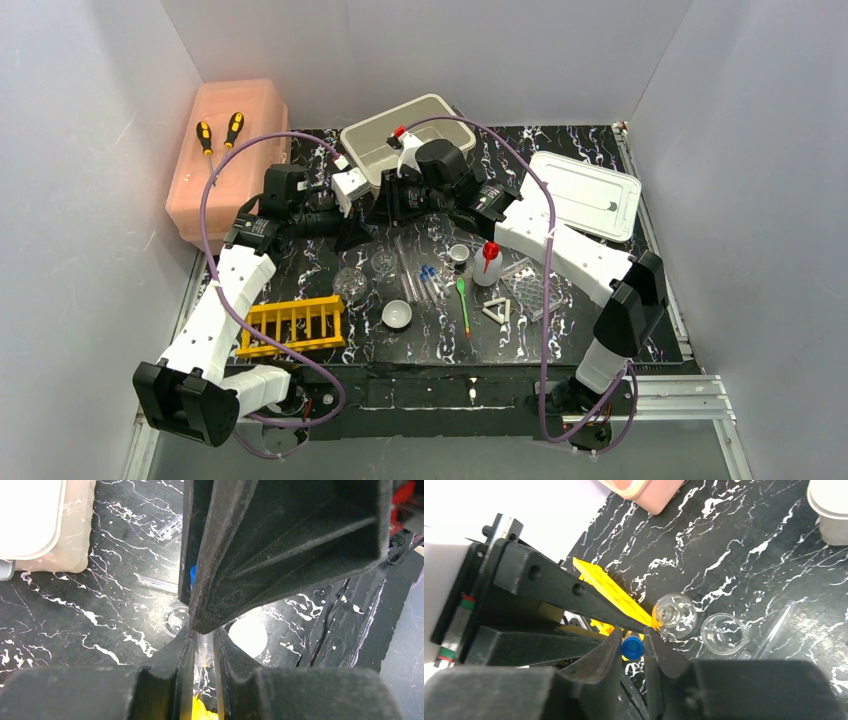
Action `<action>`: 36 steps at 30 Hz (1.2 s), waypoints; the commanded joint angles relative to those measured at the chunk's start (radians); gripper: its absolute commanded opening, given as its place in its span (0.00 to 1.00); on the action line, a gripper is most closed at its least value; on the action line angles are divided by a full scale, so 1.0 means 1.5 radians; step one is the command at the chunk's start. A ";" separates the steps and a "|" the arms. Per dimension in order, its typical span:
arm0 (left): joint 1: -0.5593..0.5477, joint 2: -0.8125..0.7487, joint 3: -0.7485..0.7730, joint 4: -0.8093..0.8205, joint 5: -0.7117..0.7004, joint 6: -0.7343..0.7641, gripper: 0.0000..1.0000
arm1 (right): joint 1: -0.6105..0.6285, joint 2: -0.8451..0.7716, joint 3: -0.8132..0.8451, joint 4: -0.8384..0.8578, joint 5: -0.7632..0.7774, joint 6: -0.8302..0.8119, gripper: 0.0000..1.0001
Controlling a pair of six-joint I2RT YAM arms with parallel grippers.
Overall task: Organize the chemistry lab equipment
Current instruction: Insert the test tube into the slot of the test tube rack.
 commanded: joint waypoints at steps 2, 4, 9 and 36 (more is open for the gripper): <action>-0.005 -0.019 -0.003 -0.013 0.009 0.005 0.00 | 0.001 -0.028 -0.009 0.035 0.016 -0.001 0.19; -0.005 -0.019 -0.004 -0.014 0.009 0.005 0.00 | 0.001 -0.038 -0.016 0.039 0.031 -0.004 0.12; -0.004 -0.016 -0.004 -0.021 0.009 -0.005 0.50 | -0.001 -0.055 -0.005 -0.017 0.083 -0.049 0.01; -0.005 0.172 0.211 -0.290 -0.102 -0.120 0.98 | -0.202 -0.344 -0.405 -0.148 0.525 -0.061 0.01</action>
